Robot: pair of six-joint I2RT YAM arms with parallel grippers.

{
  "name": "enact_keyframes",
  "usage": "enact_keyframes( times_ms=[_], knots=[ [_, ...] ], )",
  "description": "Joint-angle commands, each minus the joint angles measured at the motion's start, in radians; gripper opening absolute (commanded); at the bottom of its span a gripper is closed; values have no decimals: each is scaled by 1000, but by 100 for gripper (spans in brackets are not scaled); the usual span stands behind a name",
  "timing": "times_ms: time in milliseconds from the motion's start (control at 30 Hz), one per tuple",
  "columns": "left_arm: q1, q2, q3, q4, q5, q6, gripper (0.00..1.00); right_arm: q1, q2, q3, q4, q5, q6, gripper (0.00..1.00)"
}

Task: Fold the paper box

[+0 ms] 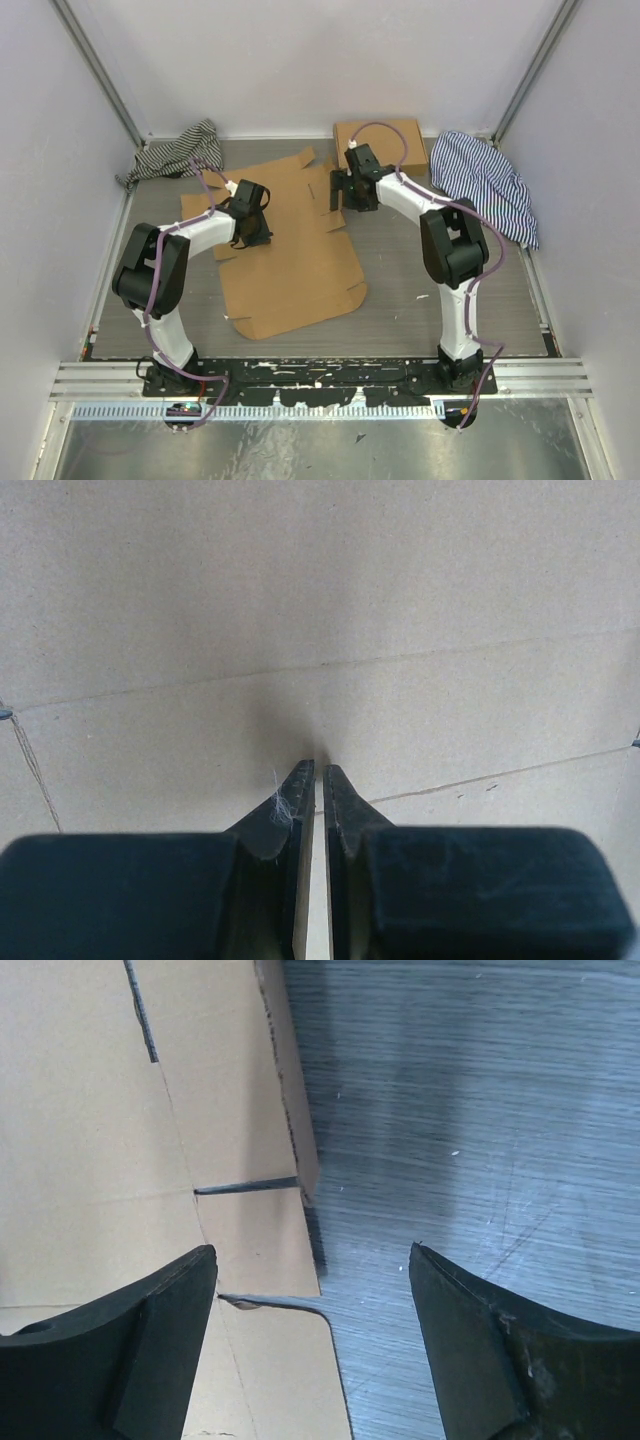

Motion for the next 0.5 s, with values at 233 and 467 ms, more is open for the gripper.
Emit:
enact_keyframes(
  times_ms=[233,467],
  knots=[
    [-15,70,-47,-124,31,13,15,13,31,-7,48,-94,1,79],
    [-15,72,-48,-121,36,12,13,14,46,-19,50,-111,2,77]
  ],
)
